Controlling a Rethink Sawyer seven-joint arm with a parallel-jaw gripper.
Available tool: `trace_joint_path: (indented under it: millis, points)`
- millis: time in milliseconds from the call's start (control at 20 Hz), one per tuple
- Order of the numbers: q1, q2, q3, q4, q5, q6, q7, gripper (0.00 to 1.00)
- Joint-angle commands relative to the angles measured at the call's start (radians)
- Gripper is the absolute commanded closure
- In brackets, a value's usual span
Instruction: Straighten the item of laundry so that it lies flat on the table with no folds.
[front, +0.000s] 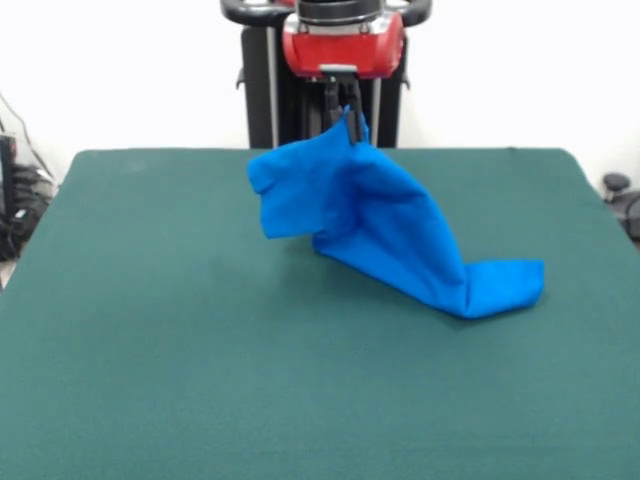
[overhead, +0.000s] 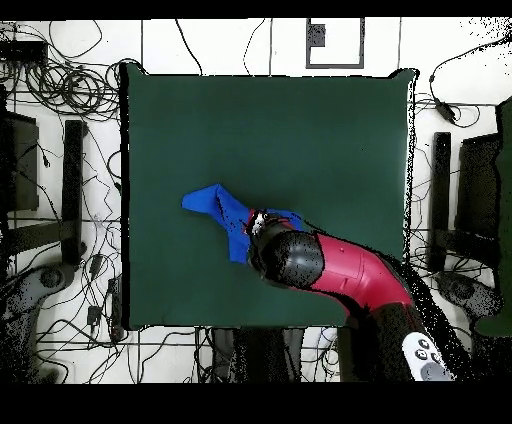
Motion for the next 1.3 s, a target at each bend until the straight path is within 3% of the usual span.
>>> trace_joint_path:
  millis: [50,500,850,1300]
  points:
    - [0.004,0.031,0.069,-0.052,0.049,0.116,0.079,1.0]
    - [-0.008,0.082,0.078,-0.127,0.04,0.17,0.047,1.0]
    - [-0.015,0.091,0.083,-0.123,0.031,0.147,0.043,1.0]
    - [-0.051,0.164,0.099,-0.171,0.001,0.122,-0.001,1.0]
